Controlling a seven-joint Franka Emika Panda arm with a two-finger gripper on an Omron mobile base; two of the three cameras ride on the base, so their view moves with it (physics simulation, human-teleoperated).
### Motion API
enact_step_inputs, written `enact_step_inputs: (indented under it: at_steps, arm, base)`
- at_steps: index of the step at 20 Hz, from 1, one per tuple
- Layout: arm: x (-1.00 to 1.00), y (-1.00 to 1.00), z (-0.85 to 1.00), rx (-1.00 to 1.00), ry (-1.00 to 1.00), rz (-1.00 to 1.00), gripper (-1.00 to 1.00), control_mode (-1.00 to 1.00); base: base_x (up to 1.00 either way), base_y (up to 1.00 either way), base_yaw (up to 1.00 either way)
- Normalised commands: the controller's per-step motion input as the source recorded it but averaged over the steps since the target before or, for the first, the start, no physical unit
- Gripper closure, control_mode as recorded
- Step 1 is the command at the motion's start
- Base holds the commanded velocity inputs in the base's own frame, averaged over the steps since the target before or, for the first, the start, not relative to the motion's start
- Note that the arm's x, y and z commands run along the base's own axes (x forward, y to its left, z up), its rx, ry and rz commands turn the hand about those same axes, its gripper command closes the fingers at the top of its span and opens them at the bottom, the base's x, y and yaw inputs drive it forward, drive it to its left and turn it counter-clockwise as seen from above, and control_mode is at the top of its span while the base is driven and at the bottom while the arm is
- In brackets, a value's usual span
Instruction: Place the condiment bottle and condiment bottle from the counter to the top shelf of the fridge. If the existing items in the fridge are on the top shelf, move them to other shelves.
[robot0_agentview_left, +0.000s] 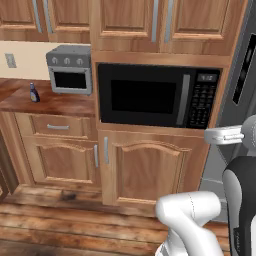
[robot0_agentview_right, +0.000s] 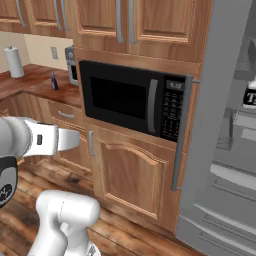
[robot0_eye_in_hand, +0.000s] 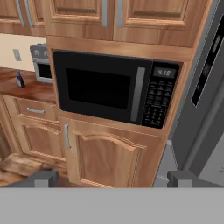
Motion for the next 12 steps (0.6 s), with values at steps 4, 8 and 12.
enact_step_inputs:
  at_steps: [4, 8, 12]
  arm:
    - [0.0, 0.0, 0.0, 0.0, 0.0, 0.0, -1.0, 1.0]
    - [0.0, 0.0, 0.0, 0.0, 0.0, 0.0, -1.0, 1.0]
    - [0.0, 0.0, 0.0, 0.0, 0.0, 0.0, -1.0, 1.0]
  base:
    - [0.83, 1.0, 0.1]
    - [1.0, 1.0, 0.03]
    - [1.0, 1.0, 0.0]
